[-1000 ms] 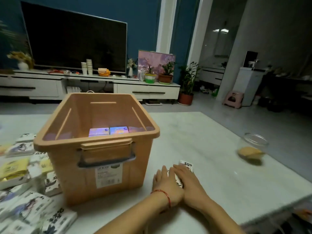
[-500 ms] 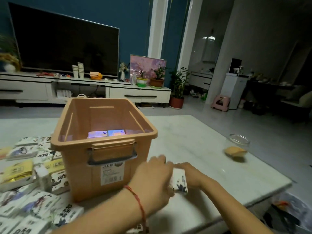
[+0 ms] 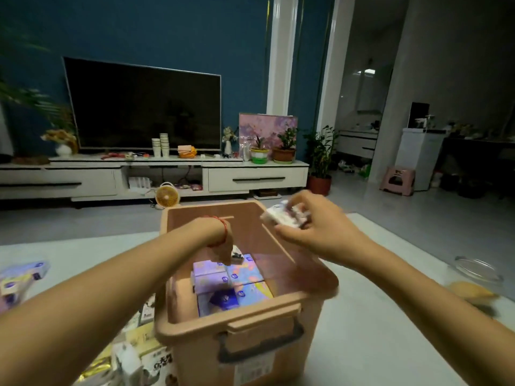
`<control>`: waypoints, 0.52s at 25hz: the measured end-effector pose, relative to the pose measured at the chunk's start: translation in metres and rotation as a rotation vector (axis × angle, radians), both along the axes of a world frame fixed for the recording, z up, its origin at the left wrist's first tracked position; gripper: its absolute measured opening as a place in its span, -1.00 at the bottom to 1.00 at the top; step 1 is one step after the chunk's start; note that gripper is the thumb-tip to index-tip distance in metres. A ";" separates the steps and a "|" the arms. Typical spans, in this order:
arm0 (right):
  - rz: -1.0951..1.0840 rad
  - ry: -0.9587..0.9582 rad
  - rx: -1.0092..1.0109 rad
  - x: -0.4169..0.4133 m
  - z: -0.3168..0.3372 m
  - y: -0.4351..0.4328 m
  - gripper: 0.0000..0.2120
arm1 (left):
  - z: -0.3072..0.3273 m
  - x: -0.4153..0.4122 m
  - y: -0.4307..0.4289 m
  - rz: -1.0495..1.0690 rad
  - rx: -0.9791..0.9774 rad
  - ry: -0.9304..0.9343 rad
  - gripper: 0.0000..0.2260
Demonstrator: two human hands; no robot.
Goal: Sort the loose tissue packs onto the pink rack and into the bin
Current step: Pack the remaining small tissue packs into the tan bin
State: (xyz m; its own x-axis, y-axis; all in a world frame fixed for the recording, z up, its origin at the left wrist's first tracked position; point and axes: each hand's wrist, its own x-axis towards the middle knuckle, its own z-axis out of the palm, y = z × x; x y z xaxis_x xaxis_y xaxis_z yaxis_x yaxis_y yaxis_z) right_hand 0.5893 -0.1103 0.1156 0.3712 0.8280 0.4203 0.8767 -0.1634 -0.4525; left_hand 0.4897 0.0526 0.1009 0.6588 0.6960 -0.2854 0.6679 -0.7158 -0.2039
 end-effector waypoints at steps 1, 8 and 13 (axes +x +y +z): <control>0.044 -0.061 -0.105 -0.010 0.003 0.028 -0.64 | -0.007 0.003 0.007 0.002 0.028 0.055 -0.52; -0.035 -0.325 -0.775 -0.002 -0.055 0.189 -0.73 | -0.036 0.004 0.047 0.072 -0.143 0.058 -0.64; 0.027 0.042 -0.943 0.024 -0.092 0.194 -0.68 | -0.050 0.007 0.059 0.092 -0.109 -0.034 -0.60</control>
